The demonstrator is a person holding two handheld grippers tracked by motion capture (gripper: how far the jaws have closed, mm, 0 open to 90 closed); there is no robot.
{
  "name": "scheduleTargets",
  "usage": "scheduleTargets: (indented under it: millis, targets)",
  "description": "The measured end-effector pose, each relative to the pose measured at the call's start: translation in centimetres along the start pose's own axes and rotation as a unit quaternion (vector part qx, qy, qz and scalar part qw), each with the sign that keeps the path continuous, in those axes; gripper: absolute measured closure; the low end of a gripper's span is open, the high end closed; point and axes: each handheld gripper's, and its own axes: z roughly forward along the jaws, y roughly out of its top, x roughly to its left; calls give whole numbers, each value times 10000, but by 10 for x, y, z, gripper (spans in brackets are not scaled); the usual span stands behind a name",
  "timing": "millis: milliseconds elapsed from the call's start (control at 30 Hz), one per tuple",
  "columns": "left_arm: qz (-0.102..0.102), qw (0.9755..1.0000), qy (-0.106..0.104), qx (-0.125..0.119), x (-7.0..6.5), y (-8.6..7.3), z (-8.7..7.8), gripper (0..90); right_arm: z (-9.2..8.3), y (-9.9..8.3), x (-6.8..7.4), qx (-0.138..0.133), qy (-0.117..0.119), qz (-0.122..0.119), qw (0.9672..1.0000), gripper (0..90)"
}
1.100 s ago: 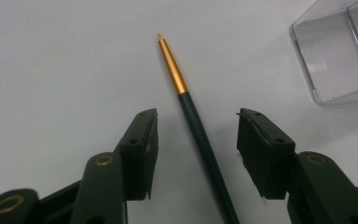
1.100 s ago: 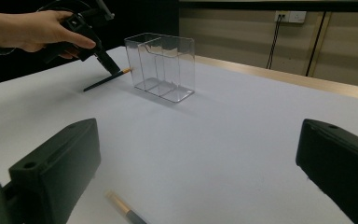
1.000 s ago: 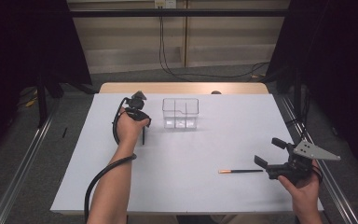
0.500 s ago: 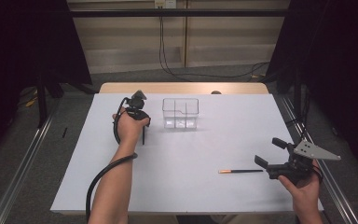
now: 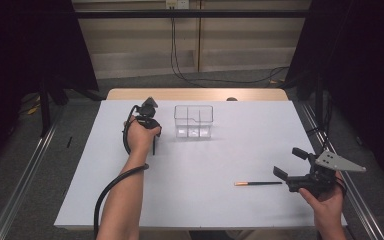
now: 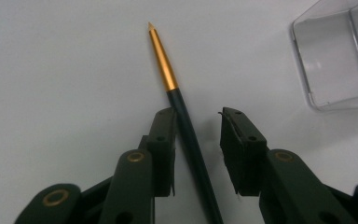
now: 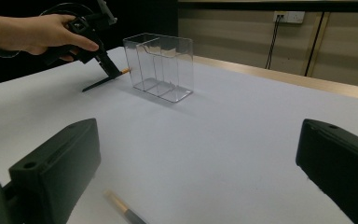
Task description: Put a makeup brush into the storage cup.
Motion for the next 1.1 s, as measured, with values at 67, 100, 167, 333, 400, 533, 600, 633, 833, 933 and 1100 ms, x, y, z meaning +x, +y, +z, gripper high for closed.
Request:
scheduleTargets:
  millis: [67, 100, 167, 333, 400, 533, 600, 633, 833, 933, 1100]
  targets:
    - [-23, 10000, 25, 45, 0, 0, 1, 673, 0, 0, 0, 2, 7, 1, 10000, 0]
    - [-31, 10000, 44, 63, 0, 0, 1, 681, 0, 0, 0, 1, -3, -3, 10000, 0]
    - [-57, 9999, 33, 113, 0, 1, 1, 694, 0, 0, 0, 6, 9, 1, 10000, 0]
    - [0, 9997, 126, 232, -1, 3, 1, 748, 0, 0, 0, -10, 5, 19, 10000, 0]
    - [24, 9995, 193, 248, -2, 3, 2, 773, 0, 0, 0, 0, -4, 1, 10000, 0]
    - [58, 9992, 247, 301, -2, 4, 2, 806, -1, 0, 0, -5, -4, 6, 10000, 0]
    - [50, 9990, 212, 380, -1, 4, 1, 834, -1, 0, 0, -4, -4, 5, 10000, 0]
    - [44, 9989, 201, 414, -1, 4, 1, 835, -1, 0, 0, 5, -2, -5, 10000, 0]
    - [0, 9985, 96, 532, 1, 3, -1, 835, -1, 0, -1, -13, -6, 2, 10000, 0]
    - [27, 9985, 67, 538, 2, 2, -1, 834, -1, 0, 0, -11, 3, 1, 10000, 0]
    - [38, 9984, 52, 562, 3, 2, -1, 827, -1, 0, 1, -1, 19, 14, 10000, 0]
